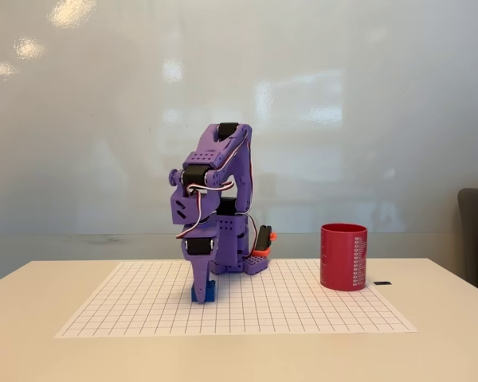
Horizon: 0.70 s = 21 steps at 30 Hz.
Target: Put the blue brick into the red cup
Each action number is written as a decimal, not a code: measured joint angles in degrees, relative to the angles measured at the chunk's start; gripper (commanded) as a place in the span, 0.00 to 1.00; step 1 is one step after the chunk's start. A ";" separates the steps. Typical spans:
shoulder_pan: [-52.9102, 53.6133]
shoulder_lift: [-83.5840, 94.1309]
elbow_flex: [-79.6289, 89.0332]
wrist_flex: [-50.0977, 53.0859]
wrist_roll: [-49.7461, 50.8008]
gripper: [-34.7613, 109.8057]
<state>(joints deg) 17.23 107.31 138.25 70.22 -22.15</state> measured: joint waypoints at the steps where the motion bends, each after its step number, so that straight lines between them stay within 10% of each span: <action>1: 0.09 0.00 0.00 0.00 -0.09 0.24; 11: 0.53 1.14 0.18 -0.26 -1.41 0.24; 21: 7.73 7.38 -25.05 22.15 -10.81 0.24</action>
<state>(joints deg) 24.96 114.70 113.20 92.37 -32.96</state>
